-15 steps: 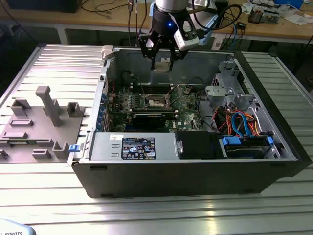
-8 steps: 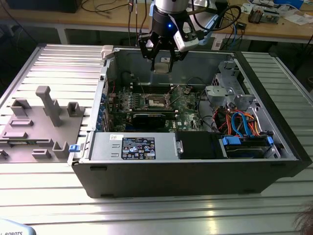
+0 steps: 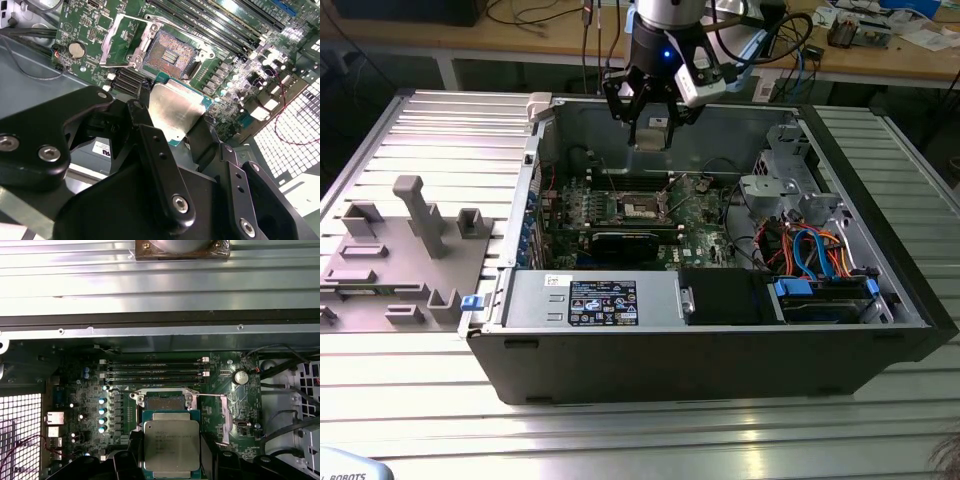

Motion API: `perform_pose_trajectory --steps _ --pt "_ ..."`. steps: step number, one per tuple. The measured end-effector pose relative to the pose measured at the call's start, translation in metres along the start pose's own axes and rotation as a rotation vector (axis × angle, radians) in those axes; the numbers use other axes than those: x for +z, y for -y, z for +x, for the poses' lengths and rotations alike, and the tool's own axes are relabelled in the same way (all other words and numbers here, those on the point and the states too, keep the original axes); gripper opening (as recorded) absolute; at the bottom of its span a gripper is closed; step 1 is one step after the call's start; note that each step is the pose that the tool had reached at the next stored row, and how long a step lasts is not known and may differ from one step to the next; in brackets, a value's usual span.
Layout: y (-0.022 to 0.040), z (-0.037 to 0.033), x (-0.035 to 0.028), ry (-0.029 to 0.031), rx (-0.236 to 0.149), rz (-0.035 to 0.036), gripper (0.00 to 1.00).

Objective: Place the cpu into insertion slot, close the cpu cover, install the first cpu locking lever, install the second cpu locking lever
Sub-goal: 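Place the cpu into insertion slot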

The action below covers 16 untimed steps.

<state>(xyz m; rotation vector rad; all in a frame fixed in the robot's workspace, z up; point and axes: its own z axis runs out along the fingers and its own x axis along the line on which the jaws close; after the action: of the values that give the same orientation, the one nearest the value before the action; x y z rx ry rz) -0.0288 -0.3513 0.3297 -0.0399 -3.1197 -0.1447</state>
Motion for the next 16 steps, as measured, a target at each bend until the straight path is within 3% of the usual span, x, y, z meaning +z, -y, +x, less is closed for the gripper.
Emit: perform_pose_trajectory --steps 16 --pt "0.0005 -0.0001 0.0049 0.0 0.0 0.0 0.55"
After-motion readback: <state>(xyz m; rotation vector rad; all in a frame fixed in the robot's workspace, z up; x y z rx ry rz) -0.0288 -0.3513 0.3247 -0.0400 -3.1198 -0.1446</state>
